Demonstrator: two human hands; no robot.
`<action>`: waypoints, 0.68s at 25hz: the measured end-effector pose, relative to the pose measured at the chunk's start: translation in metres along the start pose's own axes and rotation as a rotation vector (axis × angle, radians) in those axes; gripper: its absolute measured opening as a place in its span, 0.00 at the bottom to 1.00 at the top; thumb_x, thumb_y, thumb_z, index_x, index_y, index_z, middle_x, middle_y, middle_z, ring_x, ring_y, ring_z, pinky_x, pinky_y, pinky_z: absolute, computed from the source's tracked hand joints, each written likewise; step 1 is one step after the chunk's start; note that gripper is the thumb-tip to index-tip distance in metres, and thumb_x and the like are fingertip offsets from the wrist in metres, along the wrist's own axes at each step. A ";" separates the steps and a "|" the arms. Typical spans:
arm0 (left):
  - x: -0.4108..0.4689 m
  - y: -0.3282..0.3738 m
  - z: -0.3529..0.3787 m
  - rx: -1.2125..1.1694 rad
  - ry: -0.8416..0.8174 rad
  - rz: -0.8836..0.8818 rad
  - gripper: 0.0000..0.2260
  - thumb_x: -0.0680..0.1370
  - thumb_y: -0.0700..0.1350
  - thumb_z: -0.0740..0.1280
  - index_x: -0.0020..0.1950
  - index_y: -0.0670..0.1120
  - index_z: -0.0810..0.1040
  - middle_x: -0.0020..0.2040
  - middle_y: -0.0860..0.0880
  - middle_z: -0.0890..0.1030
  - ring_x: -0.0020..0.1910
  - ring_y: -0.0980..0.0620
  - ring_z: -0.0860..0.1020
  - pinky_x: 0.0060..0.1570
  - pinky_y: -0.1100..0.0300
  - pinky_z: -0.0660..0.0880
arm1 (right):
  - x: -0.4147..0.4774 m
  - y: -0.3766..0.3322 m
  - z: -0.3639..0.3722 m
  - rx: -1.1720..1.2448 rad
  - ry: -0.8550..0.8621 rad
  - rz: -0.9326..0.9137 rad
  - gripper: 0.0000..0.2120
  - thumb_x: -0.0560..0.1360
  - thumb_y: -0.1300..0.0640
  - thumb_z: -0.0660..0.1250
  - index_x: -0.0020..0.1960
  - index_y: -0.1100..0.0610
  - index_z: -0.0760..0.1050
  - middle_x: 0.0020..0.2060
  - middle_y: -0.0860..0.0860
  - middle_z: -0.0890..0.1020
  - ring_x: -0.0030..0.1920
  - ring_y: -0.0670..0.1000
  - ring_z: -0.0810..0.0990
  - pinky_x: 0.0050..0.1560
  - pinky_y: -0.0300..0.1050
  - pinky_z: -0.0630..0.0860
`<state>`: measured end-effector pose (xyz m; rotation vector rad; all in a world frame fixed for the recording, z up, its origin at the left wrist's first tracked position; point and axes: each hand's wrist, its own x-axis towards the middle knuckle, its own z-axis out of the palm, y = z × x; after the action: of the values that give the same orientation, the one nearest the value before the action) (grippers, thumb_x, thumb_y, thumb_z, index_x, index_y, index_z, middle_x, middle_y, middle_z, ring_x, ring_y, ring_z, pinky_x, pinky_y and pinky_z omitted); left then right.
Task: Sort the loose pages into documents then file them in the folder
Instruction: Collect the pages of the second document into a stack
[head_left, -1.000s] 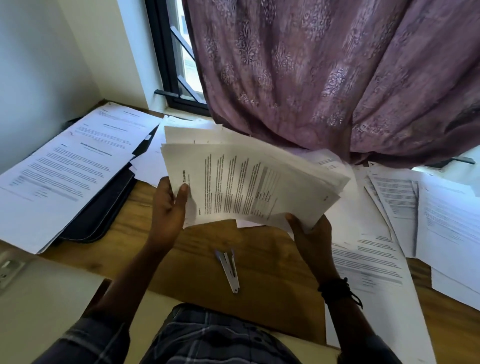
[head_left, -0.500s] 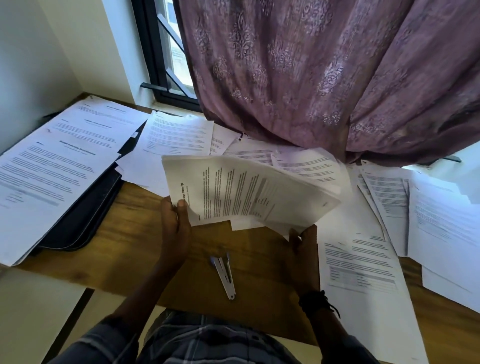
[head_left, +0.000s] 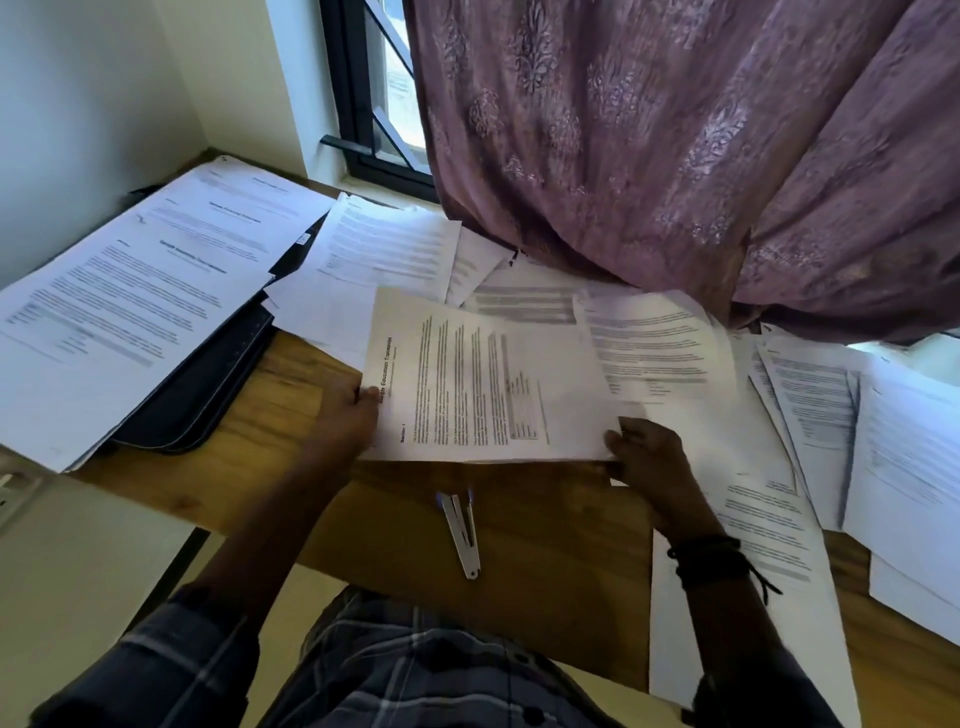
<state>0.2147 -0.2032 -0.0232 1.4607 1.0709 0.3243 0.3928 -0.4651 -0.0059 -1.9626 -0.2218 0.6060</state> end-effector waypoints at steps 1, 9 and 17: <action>-0.003 -0.003 0.000 0.010 -0.034 -0.050 0.09 0.84 0.41 0.57 0.57 0.40 0.75 0.45 0.45 0.80 0.41 0.49 0.79 0.37 0.55 0.76 | 0.001 0.000 0.002 -0.052 -0.022 0.008 0.06 0.80 0.64 0.63 0.53 0.57 0.76 0.50 0.53 0.81 0.46 0.49 0.82 0.47 0.48 0.82; -0.035 -0.030 -0.023 -0.104 -0.179 -0.040 0.23 0.75 0.33 0.70 0.65 0.46 0.65 0.55 0.44 0.80 0.50 0.47 0.82 0.37 0.59 0.82 | 0.010 0.012 0.010 -0.068 0.048 0.043 0.09 0.79 0.65 0.64 0.57 0.64 0.78 0.47 0.53 0.82 0.36 0.50 0.83 0.42 0.43 0.82; -0.046 -0.029 -0.021 -0.224 -0.134 0.070 0.20 0.74 0.29 0.70 0.59 0.42 0.66 0.51 0.42 0.83 0.44 0.48 0.85 0.36 0.58 0.82 | -0.035 0.000 0.044 -0.414 0.249 -0.130 0.27 0.73 0.43 0.71 0.62 0.58 0.68 0.53 0.54 0.78 0.52 0.52 0.78 0.44 0.37 0.71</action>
<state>0.1623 -0.2295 -0.0267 1.3013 0.8492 0.3783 0.3404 -0.4450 -0.0099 -2.3769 -0.3364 0.2361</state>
